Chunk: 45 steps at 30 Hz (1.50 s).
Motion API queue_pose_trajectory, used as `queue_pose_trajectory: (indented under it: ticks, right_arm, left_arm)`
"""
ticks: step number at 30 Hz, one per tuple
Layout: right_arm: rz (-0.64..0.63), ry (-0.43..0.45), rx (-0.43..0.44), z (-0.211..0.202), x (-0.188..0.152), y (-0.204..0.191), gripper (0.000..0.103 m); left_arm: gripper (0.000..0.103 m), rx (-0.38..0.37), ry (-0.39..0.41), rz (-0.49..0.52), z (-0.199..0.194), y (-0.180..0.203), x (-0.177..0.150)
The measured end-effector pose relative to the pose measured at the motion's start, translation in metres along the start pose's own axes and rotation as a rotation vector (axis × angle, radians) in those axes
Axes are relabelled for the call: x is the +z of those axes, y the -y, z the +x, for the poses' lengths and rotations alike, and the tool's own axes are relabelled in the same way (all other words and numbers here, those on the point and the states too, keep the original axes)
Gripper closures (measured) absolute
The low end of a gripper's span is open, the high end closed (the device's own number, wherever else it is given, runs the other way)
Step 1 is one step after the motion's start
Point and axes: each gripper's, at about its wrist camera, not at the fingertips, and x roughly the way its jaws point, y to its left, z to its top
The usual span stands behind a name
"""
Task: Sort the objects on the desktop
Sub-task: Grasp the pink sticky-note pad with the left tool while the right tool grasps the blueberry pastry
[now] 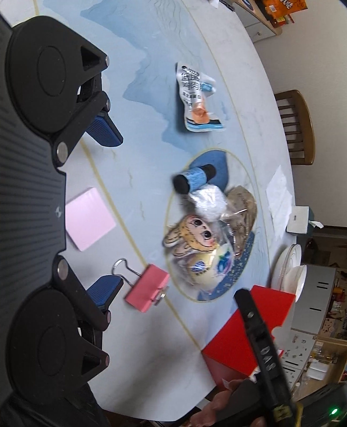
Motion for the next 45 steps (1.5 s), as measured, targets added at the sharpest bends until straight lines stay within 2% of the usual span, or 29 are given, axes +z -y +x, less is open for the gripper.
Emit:
queue_pose_trajectory:
  ticks: [7,15,23,28,35,42,43,44,45]
  right_arm:
    - [0.000,0.018,-0.019,0.016,0.007,-0.015,0.014]
    - [-0.001,-0.049,-0.028,0.045,0.005,-0.020,0.017]
    - [-0.064,-0.089,0.014,0.051,-0.002,-0.029,0.020]
    - [-0.091,-0.091,0.017,0.055,-0.004,-0.032,0.020]
    - [-0.135,-0.089,0.035,0.058,-0.005,-0.041,0.027]
    - [-0.137,-0.104,0.035,0.061,-0.008,-0.039,0.033]
    - [-0.133,-0.106,0.038,0.061,-0.008,-0.039,0.037]
    - [-0.130,-0.110,0.038,0.062,-0.008,-0.038,0.042]
    - [-0.130,-0.110,0.033,0.061,-0.008,-0.038,0.042]
  left_arm:
    - [0.000,0.035,-0.009,-0.049,0.001,-0.004,-0.011]
    - [0.001,0.056,-0.024,-0.057,0.004,-0.002,-0.012]
    - [0.002,0.053,-0.027,-0.076,0.004,0.000,-0.012]
    - [0.012,0.055,-0.039,-0.071,0.006,0.005,-0.012]
    - [0.026,0.074,-0.057,-0.040,0.005,0.018,-0.014]
    - [0.046,0.091,-0.063,-0.032,0.000,0.022,-0.014]
    - [0.052,0.089,-0.063,-0.029,0.000,0.023,-0.014]
    - [0.053,0.088,-0.063,-0.028,-0.001,0.023,-0.013]
    - [0.053,0.086,-0.065,-0.029,0.000,0.023,-0.013]
